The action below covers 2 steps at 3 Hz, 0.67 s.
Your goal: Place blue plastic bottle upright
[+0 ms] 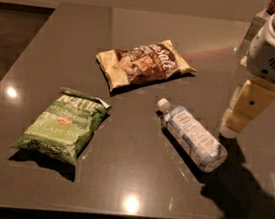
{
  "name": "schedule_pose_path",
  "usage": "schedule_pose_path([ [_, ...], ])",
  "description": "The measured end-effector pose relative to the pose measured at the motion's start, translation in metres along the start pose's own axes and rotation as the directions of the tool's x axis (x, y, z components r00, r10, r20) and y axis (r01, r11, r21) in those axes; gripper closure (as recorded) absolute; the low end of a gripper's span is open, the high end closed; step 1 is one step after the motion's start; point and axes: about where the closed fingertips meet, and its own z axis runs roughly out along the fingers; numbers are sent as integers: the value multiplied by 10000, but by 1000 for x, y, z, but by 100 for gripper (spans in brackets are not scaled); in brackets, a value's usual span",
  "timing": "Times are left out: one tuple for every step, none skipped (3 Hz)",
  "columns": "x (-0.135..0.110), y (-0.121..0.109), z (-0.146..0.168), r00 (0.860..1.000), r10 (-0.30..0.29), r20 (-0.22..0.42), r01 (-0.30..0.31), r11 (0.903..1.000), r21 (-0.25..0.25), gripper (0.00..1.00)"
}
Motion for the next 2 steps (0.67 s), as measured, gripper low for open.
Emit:
schedule_pose_path([
  [-14,1,6,9964,509,-678,-497,9986,196,0],
  [-17,-3,6,9959,666,-610,-645,9972,369,0],
])
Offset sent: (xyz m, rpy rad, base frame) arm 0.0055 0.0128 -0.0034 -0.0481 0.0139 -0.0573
